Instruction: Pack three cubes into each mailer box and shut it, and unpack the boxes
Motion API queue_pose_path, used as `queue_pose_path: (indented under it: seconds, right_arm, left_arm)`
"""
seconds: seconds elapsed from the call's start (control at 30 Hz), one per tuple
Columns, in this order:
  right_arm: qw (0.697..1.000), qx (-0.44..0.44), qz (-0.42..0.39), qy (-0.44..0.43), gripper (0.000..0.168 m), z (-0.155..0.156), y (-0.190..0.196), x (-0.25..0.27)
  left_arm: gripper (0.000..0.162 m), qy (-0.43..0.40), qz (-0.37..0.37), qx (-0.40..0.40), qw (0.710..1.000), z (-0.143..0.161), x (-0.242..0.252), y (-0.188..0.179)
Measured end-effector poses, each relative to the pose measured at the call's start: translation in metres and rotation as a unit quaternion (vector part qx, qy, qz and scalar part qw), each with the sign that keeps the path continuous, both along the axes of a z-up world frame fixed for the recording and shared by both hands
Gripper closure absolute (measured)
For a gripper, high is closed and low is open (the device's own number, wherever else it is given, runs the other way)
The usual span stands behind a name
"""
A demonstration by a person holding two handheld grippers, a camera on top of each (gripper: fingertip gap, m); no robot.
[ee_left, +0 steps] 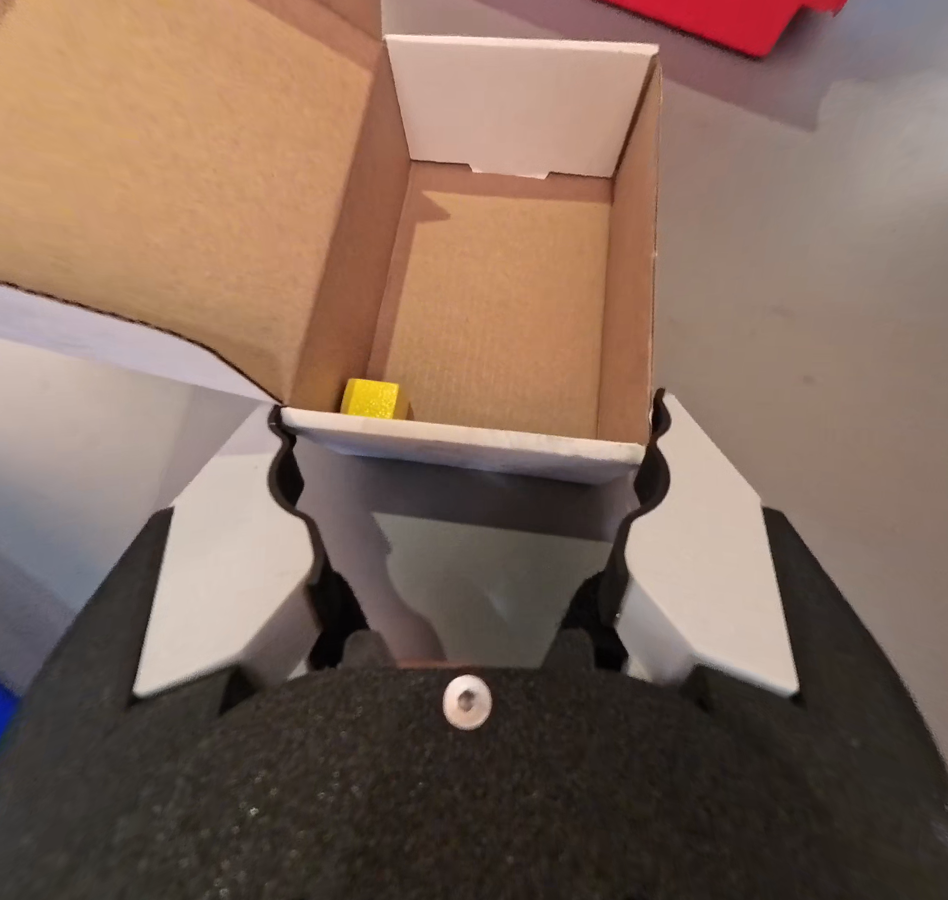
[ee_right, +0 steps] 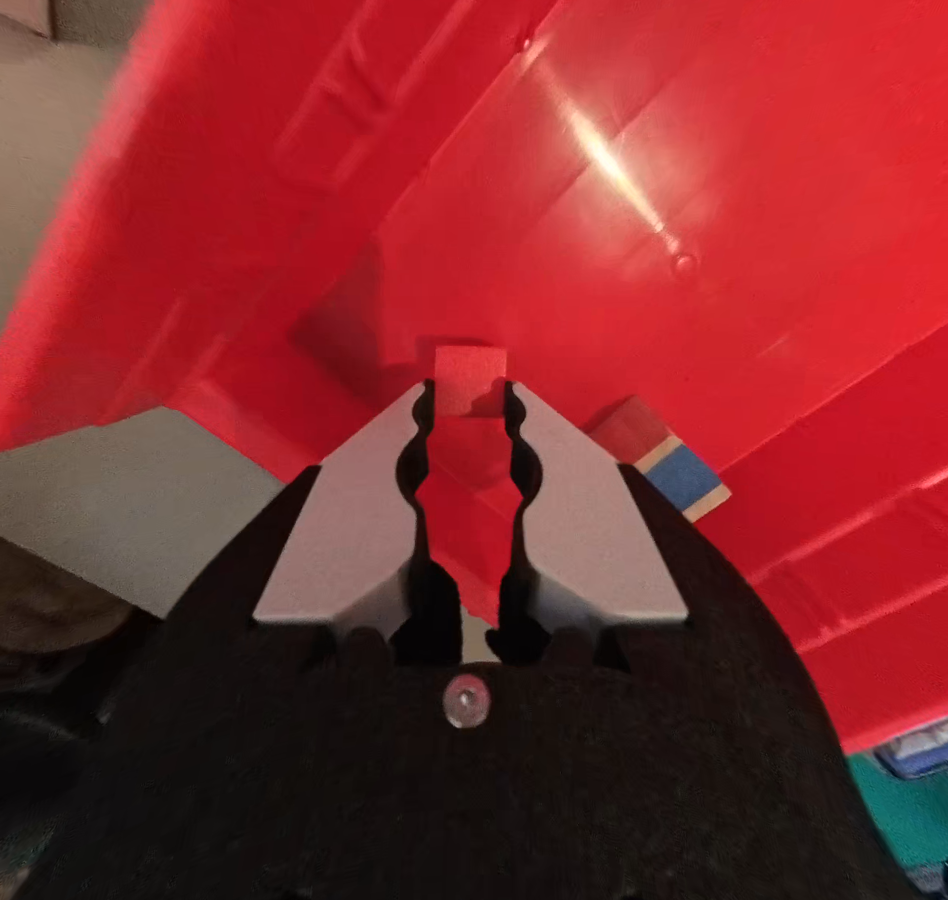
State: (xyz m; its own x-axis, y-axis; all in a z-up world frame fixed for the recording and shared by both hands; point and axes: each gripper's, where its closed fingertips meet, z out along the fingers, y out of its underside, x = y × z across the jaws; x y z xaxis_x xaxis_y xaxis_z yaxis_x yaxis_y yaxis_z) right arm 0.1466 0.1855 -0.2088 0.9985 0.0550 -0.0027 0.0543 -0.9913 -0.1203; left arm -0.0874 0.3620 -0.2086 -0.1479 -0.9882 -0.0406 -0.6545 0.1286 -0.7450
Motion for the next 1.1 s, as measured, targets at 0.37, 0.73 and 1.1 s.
queue_pose_path:
  seconds: [0.37, 0.73, 1.1]
  right_arm:
    - [0.965, 0.259, -0.009, -0.031, 0.131, 0.109, 0.036, -0.069]
    - [0.907, 0.244, 0.341, 0.044, 0.122, 0.025, 0.158, -0.248]
    - [0.902, 0.222, 0.369, 0.028, 0.13, 0.012, 0.157, -0.251]
  left_arm:
    - [0.03, -0.029, -0.114, -0.024, 0.993, 0.003, -0.003, -0.023]
    - [0.03, -0.026, -0.179, -0.025, 0.983, 0.003, -0.006, -0.047]
    - [0.03, -0.026, -0.177, -0.027, 0.984, 0.002, -0.008, -0.047]
